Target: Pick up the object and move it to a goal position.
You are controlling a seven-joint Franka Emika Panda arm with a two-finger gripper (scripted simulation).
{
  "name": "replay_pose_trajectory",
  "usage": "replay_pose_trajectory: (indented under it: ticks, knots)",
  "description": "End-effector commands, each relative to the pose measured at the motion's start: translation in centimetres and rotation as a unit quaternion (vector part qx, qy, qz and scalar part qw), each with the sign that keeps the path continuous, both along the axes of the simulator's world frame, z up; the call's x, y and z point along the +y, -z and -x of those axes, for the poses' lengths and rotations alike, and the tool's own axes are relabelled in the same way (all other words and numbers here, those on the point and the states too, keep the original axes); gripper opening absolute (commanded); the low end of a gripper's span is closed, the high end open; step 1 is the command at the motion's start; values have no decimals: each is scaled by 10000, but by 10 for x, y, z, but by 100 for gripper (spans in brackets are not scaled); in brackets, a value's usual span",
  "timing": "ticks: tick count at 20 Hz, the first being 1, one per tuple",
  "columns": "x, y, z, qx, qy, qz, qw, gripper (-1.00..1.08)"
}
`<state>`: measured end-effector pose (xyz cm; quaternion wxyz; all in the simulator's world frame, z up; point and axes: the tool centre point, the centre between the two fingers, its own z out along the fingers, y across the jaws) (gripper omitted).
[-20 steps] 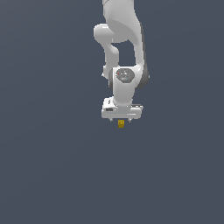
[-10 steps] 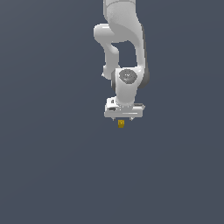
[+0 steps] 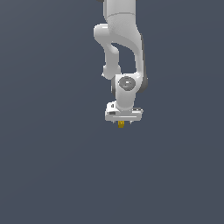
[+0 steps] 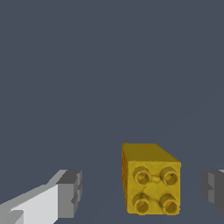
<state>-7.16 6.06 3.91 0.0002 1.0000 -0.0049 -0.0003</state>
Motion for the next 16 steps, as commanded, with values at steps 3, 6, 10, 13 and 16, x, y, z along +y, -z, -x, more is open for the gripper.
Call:
replay_pose_trajectory:
  ticks: [3, 6, 10, 13, 16]
  knots:
    - [0, 15, 0, -3, 3, -1, 10000, 100]
    - [0, 17, 0, -3, 3, -1, 10000, 100]
    - [0, 17, 0, -3, 3, -1, 10000, -100]
    - [0, 17, 0, -3, 3, -1, 10000, -100]
    - [0, 17, 0, -3, 3, -1, 10000, -100]
